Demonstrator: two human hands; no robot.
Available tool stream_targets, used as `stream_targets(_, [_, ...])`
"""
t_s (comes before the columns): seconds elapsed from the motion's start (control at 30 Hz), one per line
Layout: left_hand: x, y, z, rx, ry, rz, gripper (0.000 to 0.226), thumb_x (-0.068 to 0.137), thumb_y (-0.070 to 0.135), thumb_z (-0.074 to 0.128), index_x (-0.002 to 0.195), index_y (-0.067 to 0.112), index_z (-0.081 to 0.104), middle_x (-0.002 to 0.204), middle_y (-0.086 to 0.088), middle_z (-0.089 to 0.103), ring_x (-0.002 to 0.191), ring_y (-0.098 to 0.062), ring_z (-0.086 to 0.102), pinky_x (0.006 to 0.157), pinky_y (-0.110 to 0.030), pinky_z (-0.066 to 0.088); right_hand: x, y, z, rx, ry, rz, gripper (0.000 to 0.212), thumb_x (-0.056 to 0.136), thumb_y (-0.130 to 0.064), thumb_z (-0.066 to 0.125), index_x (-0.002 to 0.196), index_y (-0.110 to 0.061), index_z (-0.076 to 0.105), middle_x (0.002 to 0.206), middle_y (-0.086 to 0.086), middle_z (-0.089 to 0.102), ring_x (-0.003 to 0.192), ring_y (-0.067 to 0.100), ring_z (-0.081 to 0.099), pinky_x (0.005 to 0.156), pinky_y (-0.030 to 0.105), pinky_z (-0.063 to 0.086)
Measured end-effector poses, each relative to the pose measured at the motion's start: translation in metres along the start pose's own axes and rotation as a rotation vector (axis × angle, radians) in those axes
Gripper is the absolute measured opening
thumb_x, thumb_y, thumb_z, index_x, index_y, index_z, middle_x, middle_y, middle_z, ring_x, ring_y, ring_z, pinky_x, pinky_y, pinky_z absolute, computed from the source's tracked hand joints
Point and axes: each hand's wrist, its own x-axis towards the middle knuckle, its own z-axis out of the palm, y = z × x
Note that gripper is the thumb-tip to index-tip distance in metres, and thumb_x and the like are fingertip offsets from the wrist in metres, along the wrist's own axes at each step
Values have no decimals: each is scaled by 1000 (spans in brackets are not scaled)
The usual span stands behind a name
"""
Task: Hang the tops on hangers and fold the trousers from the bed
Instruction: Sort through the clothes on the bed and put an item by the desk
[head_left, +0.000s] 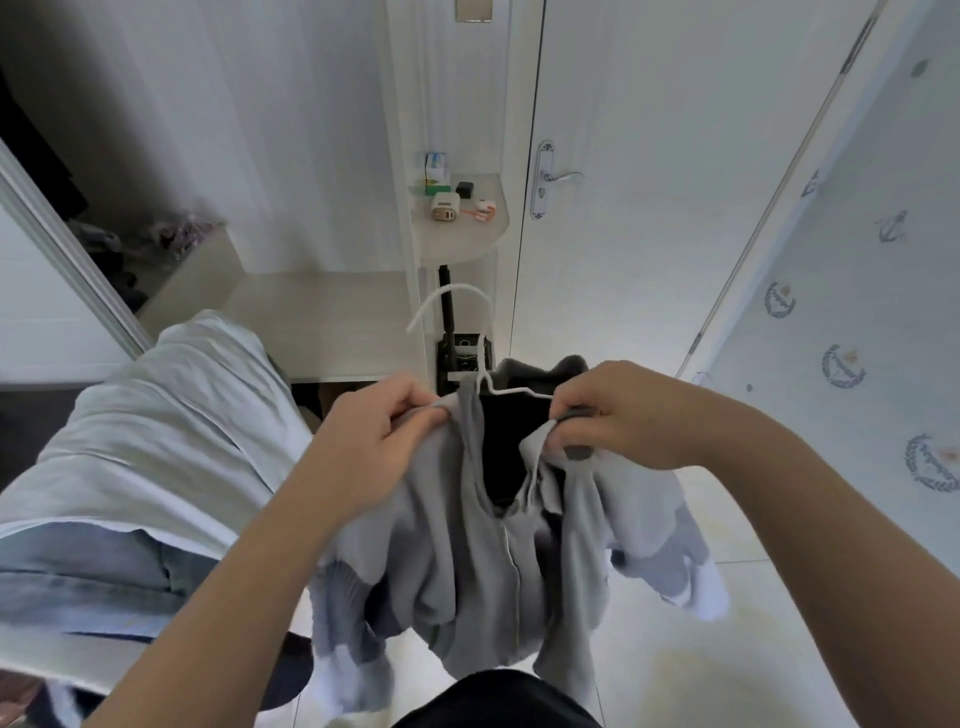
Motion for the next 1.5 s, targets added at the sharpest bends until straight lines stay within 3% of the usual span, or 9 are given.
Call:
stream_targets(0.17, [-2,14,7,-39,-74,76,22,98,16,64,88,34,69,83,18,70,81,-4,65,71,-9,42,1,-10,23,55,285,-152,27,98,-30,59,72,-35,55,110,-15,52,104,4,46,93,26,32])
stream_targets(0.3, [5,22,10,-47,-53,141,22,99,12,62,95,31,73,86,23,71,84,0,67,75,-8,44,14,-19,43,314,532,-133,36,99,-31,59,68,-26,40,61,-15,46,59,2,42,59,15,33])
stream_targets(0.4, [8,15,7,16,-22,163,16,97,22,59,92,33,69,84,22,68,80,-2,65,73,-10,43,17,-11,43,467,657,-56,39,88,-42,69,74,-24,38,55,-10,44,50,8,37,53,22,35])
stream_targets(0.5, [13,-3,-7,121,83,115,17,96,28,54,91,43,61,82,17,66,76,-5,61,69,-12,41,12,7,36,462,559,-68,14,94,-38,63,85,-28,59,49,-8,44,45,7,37,49,17,31])
stream_targets(0.67, [15,-18,-9,159,134,99,17,97,25,51,98,34,65,87,14,67,83,-5,61,77,-18,44,4,23,28,224,144,-25,34,100,-36,55,72,-24,70,52,-10,53,47,4,43,50,13,36])
stream_targets(0.9, [31,-20,-7,208,121,109,28,101,19,44,106,16,72,108,6,72,107,-23,63,98,-49,46,14,14,25,248,265,-83,37,100,-32,57,65,-22,61,51,-13,51,48,3,44,52,14,38])
stream_targets(1.17, [24,-20,27,299,131,93,49,91,54,52,138,41,48,147,9,47,144,-25,31,119,-55,22,29,21,23,474,386,-1,44,101,-32,54,58,-21,56,45,-9,37,41,8,34,45,18,32])
stream_targets(1.37, [45,-16,35,263,220,291,17,98,11,61,110,6,72,90,3,57,83,-23,55,80,-52,48,35,27,17,557,309,-4,36,99,-33,58,69,-17,69,49,-1,34,42,13,34,44,22,34])
stream_targets(1.5, [52,-20,23,271,153,312,20,99,12,57,108,3,71,88,9,55,85,-28,61,81,-52,48,30,52,7,410,378,-48,7,94,-33,65,94,-33,71,71,-1,62,69,6,63,67,14,48])
